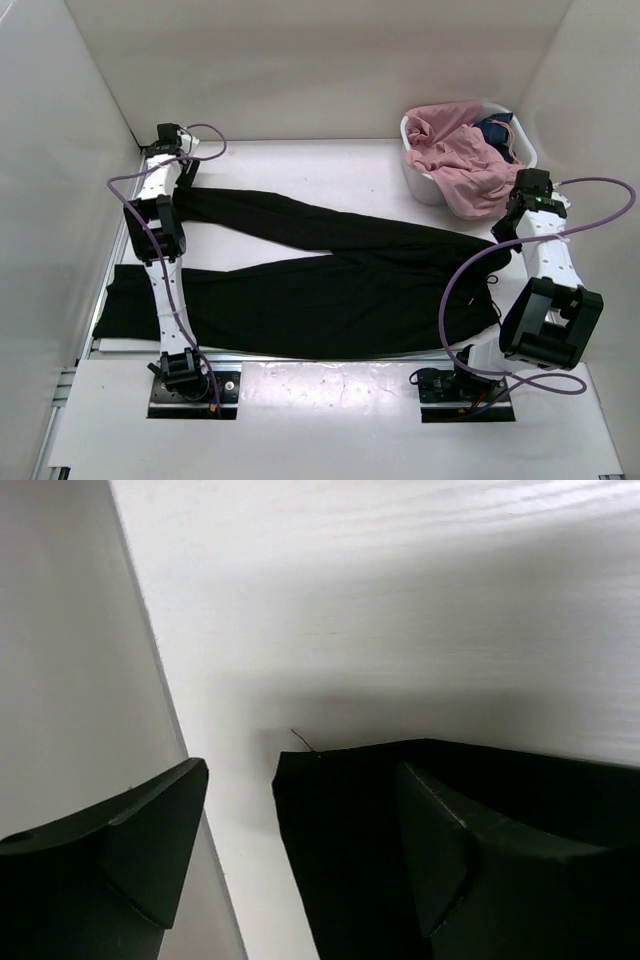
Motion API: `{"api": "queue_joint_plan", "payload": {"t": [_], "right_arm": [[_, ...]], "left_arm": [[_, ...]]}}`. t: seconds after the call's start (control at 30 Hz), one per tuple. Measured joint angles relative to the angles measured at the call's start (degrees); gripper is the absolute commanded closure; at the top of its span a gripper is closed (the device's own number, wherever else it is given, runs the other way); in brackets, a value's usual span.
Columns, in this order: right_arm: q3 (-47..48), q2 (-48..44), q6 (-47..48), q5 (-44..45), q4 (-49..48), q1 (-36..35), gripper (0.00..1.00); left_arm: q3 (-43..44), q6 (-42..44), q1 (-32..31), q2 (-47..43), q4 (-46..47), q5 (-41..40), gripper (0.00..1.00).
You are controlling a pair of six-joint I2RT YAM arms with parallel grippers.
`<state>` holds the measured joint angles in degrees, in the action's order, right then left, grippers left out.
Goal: Fold and stack the trousers
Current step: Fold the trousers
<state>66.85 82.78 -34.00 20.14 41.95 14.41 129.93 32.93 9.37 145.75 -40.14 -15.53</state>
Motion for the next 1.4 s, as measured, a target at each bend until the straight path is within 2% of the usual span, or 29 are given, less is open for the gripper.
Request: {"api": "queue_joint_plan", "payload": {"t": [0.1,0.13,0.17,0.23,0.27,0.3,0.4,0.47,0.7,0.9,1.0,1.03,1.13,1.17,1.23,1.3,1.37,1.4], "right_arm": [[0.0,0.4,0.0,0.4,0.1,-0.7,1.0],[0.0,0.4,0.0,0.5,0.1,-0.9,1.0],[0.0,0.5,0.1,0.6,0.1,-1.1,1.0],[0.0,0.6,0.2,0.7,0.1,-1.6,1.0],[0.0,0.7,0.3,0.8,0.1,-1.8,1.0],[0.0,0.9,0.3,0.8,0.1,-1.9,1.0],[0.0,1.9,0.5,0.9,0.1,-2.5,1.0],[0.0,2.5,0.6,0.9,0.1,-2.7,1.0],[0.0,2.8,1.2,0.9,0.1,-3.7,1.0],[0.0,2.8,1.4,1.6,0.1,-4.3,1.0],[0.0,2.9,1.4,1.9,0.1,-4.4,1.0],[0.0,2.9,1.4,2.0,0.1,-4.4,1.0],[0.6,3.6,1.5,2.2,0.3,-4.4,1.0],[0.9,3.9,1.5,2.3,0.3,-4.4,1.0],[1.4,4.2,1.5,2.3,0.3,-4.4,1.0],[2.0,4.3,1.5,2.3,0.4,-4.4,1.0],[2.6,4.3,1.5,2.3,0.4,-4.4,1.0],[2.8,4.3,1.5,2.4,0.3,-4.4,1.0]], "left_arm": [[-6.5,-4.3,0.9,-4.2,1.9,0.4,0.17],[-10.7,-5.8,1.5,-7.0,2.5,1.3,0.23],[-15.3,-7.3,2.3,-10.4,2.4,2.3,0.33],[-22.4,-9.9,3.9,-16.5,1.4,4.4,0.43],[-24.7,-10.8,4.5,-18.8,0.8,5.2,0.52],[-26.3,-11.8,5.3,-20.8,0.0,5.9,0.54],[-27.4,-15.5,7.2,-23.3,-1.7,8.2,0.54],[-28.1,-18.5,8.5,-23.5,-1.7,11.0,0.58],[-30.2,-26.6,12.6,-20.9,-3.4,23.2,0.54],[-29.9,-29.6,12.1,-20.2,-3.3,27.2,0.54],[-29.7,-30.4,11.4,-19.3,-3.1,27.7,0.6],[-29.7,-30.5,11.2,-18.6,-3.1,28.0,0.65],[-28.7,-30.7,11.0,-17.3,-3.3,28.4,0.73],[-28.4,-30.6,11.0,-16.9,-3.3,28.5,0.79],[-28.0,-30.6,11.1,-16.7,-3.7,28.7,0.86],[-28.0,-30.2,11.1,-16.7,-3.7,28.7,0.86],[-28.0,-30.0,11.1,-16.7,-3.7,28.5,0.76],[-28.0,-29.8,11.1,-16.7,-3.8,28.5,0.67]]}}
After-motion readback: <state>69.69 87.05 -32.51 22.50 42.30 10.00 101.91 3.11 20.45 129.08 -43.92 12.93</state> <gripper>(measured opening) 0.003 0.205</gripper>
